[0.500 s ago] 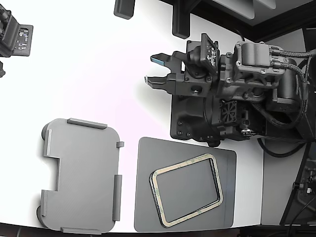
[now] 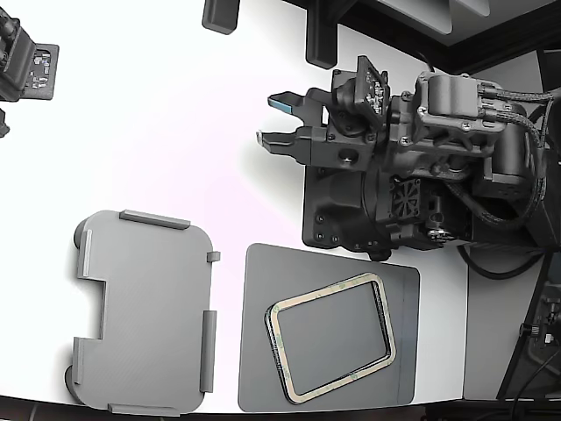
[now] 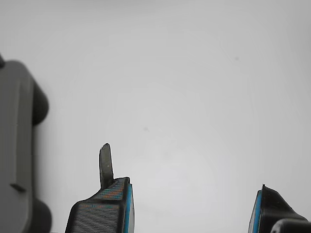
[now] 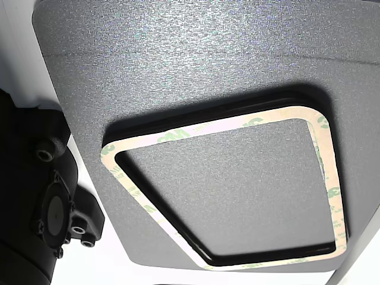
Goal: Grab top frame and put it into gray box.
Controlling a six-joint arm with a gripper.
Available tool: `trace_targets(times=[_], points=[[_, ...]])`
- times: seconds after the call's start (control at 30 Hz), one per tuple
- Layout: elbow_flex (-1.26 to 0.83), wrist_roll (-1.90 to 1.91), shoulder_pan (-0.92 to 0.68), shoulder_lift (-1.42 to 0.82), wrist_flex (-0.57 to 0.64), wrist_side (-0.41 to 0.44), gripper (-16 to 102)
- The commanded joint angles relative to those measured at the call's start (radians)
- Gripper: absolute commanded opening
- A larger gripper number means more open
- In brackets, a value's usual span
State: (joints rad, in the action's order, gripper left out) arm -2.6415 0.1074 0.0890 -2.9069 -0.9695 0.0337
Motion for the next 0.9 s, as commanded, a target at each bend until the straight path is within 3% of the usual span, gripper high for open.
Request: trace_targets(times=[0.0, 0.1, 0.17, 0.23, 0.4, 0.5, 0.7, 0.87], points=[[0.095, -0.003, -0.017, 0.037, 0.008, 0.015, 99], [0.169, -0.014, -0.071, 0.115, -0.014, 0.048, 98], [0.225, -0.087, -0.104, 0.169, -0.017, 0.055, 85], [0.302, -0.354, -0.133, 0.252, -0.04, 0.046, 100], [0.462, -0.877, -0.236, 0.402, -0.084, 0.15, 100], [0.518, -1.095, -0.261, 0.459, -0.086, 0.137, 94], [0.589, -1.519, -0.342, 0.548, -0.101, 0.115, 96], [0.683, -1.875, -0.393, 0.627, -0.196, 0.005, 98]])
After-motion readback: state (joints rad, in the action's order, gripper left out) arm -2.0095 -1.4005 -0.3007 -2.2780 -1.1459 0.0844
